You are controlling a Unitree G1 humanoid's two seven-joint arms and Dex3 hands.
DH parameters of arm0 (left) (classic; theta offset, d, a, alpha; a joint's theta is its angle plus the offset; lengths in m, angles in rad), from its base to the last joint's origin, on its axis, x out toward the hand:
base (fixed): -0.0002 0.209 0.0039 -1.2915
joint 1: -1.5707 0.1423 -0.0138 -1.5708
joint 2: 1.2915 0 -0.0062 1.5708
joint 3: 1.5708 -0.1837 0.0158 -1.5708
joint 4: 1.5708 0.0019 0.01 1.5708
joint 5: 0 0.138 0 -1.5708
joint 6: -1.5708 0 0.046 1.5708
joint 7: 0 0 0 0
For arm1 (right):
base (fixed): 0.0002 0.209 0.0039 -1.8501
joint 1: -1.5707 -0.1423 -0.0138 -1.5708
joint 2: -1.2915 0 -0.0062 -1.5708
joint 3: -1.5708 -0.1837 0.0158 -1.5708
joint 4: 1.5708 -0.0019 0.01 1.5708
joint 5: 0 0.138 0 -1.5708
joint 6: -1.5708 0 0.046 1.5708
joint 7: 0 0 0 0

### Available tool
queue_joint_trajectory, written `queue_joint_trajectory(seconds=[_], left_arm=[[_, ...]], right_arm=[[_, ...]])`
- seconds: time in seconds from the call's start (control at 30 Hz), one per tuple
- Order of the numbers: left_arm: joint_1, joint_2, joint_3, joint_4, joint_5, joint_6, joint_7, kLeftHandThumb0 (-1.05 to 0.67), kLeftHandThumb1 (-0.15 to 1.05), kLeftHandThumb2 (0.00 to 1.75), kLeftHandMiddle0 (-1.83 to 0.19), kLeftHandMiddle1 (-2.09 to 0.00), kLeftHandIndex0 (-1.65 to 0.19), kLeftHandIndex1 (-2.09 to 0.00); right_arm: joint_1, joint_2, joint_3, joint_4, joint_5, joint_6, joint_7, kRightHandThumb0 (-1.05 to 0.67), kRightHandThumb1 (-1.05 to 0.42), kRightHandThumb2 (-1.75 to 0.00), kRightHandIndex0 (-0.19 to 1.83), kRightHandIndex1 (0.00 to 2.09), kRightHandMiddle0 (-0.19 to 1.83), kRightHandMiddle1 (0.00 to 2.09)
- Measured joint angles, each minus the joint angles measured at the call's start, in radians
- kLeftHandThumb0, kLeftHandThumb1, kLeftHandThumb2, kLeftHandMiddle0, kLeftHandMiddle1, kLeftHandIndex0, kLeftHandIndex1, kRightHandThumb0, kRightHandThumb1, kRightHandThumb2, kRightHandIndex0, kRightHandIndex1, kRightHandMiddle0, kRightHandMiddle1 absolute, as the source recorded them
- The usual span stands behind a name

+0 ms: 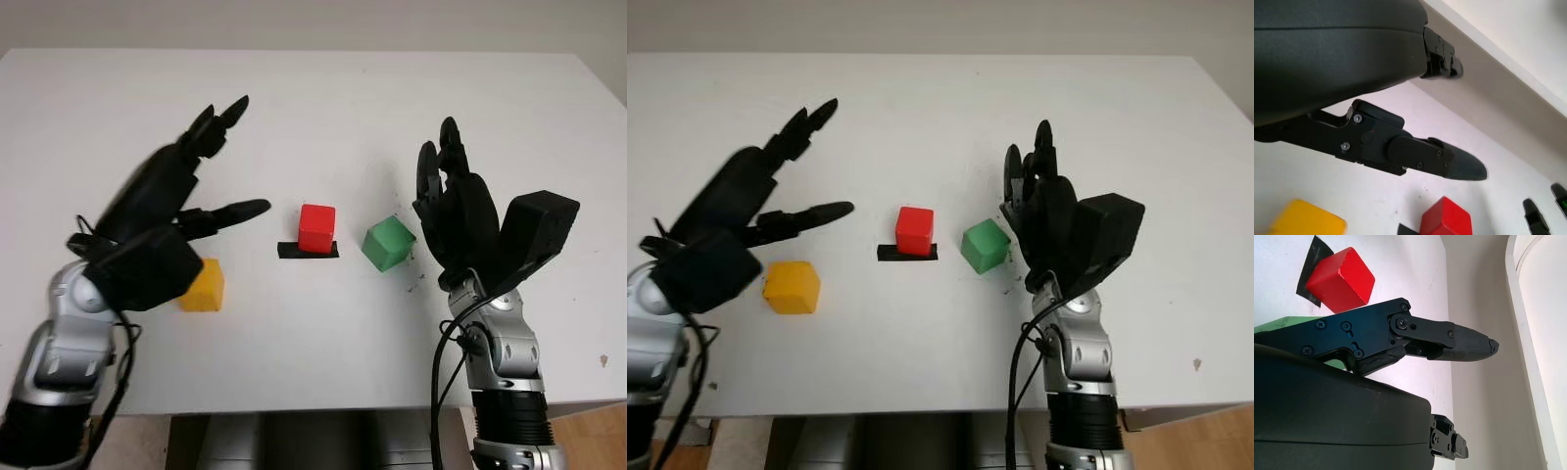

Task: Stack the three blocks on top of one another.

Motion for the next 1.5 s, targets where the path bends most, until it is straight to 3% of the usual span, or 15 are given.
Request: queue_joint_trajectory(seconds=[0.3,0.57,0.7,0.87,1.13,1.5], left_arm=[[0.133,0.185,0.182,-0.04,-0.102,0.008,-0.168,-0.75,0.97,0.04,-0.15,-0.05,-0.45,-0.1],[0.196,0.305,0.218,-0.042,-0.103,0.021,-0.292,-0.76,0.94,0.05,-0.03,-0.02,-0.34,-0.03],[0.227,0.312,0.2,-0.038,-0.102,-0.006,-0.314,-0.81,0.93,0.05,0.04,-0.03,-0.25,-0.02],[0.241,0.303,0.16,0.037,-0.099,-0.097,-0.302,-0.84,0.92,0.05,0.08,-0.03,-0.18,-0.03],[0.257,0.246,0.07,0.084,-0.062,-0.125,-0.251,-0.88,0.93,0.05,0.11,-0.04,-0.15,-0.04],[0.257,0.193,0.025,0.155,-0.013,-0.2,-0.138,-0.84,0.91,0.05,0.1,-0.06,-0.27,-0.09]], right_arm=[[-0.003,-0.012,-0.016,0.006,0.008,0.001,-0.002,-0.69,-1.05,-0.54,-0.19,0.0,-0.19,0.0],[-0.006,-0.012,-0.022,0.009,0.012,0.0,-0.011,-0.68,-1.05,-0.54,-0.19,0.0,-0.19,0.0],[-0.006,-0.012,-0.024,0.009,0.013,0.0,-0.012,-0.67,-1.05,-0.56,-0.19,0.0,-0.19,0.0],[-0.009,-0.016,-0.025,0.009,0.01,0.0,-0.006,-0.66,-1.05,-0.59,-0.19,0.0,-0.19,0.0],[-0.014,-0.025,-0.026,0.009,0.009,0.0,0.0,-0.67,-1.05,-0.59,-0.19,0.0,-0.19,0.0],[-0.013,-0.037,-0.033,-0.008,0.018,0.01,-0.001,-0.68,-1.05,-0.59,-0.19,0.0,-0.19,0.0]])
